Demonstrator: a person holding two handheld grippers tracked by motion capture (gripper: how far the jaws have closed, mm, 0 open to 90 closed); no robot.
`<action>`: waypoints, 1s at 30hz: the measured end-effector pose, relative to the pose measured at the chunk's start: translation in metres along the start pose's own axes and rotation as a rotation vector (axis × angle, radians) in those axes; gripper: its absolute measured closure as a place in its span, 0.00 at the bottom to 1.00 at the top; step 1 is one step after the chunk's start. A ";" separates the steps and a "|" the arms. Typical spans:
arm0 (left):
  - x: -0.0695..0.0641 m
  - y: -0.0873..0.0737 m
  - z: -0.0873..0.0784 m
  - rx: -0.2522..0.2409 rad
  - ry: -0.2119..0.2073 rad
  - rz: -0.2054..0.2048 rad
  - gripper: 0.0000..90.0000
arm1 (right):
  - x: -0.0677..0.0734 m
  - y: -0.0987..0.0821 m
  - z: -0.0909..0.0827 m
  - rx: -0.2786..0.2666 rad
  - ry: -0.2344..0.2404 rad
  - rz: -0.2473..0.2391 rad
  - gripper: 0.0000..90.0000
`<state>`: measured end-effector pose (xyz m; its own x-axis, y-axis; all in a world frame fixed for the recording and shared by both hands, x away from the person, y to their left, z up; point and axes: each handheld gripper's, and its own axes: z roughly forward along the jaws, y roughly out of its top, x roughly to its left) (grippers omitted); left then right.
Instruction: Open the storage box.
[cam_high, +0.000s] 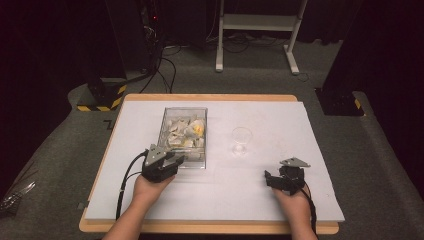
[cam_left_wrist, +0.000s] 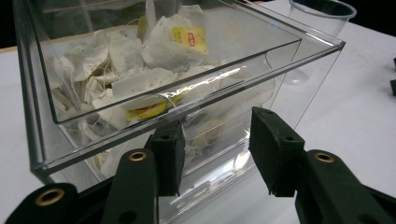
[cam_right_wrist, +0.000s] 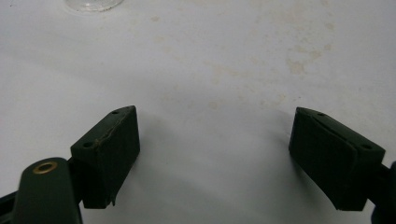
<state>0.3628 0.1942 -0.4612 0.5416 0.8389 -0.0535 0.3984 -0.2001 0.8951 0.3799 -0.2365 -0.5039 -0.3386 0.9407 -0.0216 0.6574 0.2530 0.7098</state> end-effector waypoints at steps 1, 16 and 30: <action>0.000 -0.001 -0.001 0.002 0.000 0.002 0.63 | 0.000 0.000 0.000 -0.001 0.000 -0.001 0.18; -0.008 -0.009 -0.015 -0.006 -0.020 0.018 0.61 | 0.000 0.000 0.000 0.000 -0.001 -0.001 0.18; -0.016 -0.015 -0.024 -0.011 -0.013 0.019 0.60 | 0.000 0.000 0.000 -0.001 -0.001 -0.001 0.18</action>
<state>0.3306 0.1953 -0.4629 0.5585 0.8284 -0.0425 0.3803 -0.2102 0.9007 0.3799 -0.2365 -0.5039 -0.3391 0.9405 -0.0231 0.6565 0.2542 0.7102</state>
